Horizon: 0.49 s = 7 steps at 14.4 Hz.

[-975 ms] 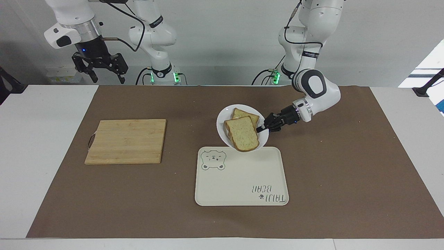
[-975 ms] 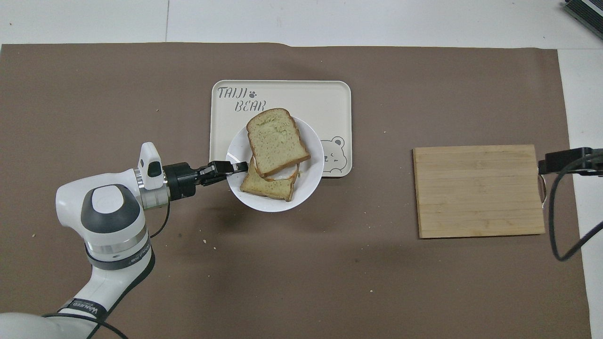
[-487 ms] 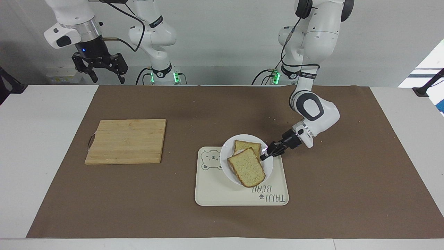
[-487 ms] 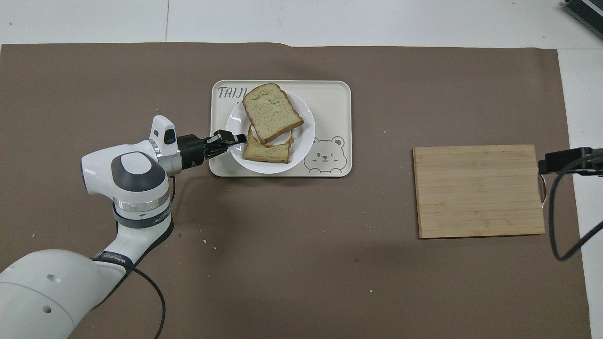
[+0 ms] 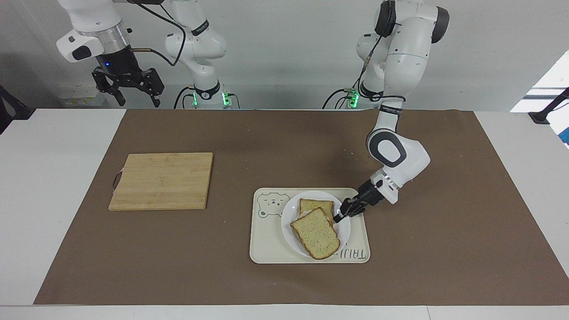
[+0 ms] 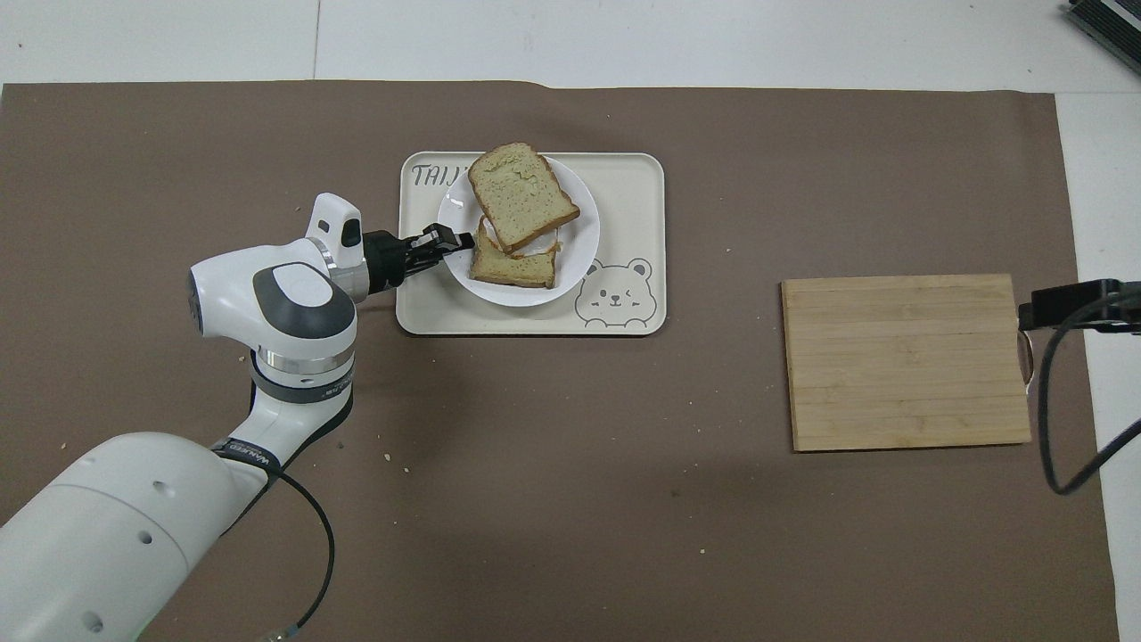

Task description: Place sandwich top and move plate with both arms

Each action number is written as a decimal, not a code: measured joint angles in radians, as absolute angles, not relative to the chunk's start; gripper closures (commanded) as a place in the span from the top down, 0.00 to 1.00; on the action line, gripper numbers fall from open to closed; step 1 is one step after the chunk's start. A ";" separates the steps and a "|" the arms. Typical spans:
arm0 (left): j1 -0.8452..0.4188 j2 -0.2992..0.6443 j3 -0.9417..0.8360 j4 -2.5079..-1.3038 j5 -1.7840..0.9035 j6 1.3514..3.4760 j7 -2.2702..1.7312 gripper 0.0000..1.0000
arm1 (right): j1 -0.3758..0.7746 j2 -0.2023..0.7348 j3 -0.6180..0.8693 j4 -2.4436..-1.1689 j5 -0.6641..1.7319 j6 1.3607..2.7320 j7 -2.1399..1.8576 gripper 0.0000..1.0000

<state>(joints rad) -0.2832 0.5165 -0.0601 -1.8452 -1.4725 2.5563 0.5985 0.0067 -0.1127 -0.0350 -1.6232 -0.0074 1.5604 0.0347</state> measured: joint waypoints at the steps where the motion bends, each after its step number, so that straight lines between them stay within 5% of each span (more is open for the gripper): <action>1: -0.294 0.517 -0.063 -1.842 -1.469 2.575 0.594 0.19 | 0.007 -0.113 -0.035 -1.623 -0.007 1.560 0.035 1.00; 3: -0.309 0.517 -0.064 -1.839 -1.467 2.599 0.591 0.66 | 0.007 -0.113 -0.035 -1.623 -0.007 1.560 0.035 1.00; 7: -0.311 0.515 -0.064 -1.835 -1.445 2.600 0.590 1.00 | 0.007 -0.113 -0.035 -1.623 -0.007 1.560 0.035 1.00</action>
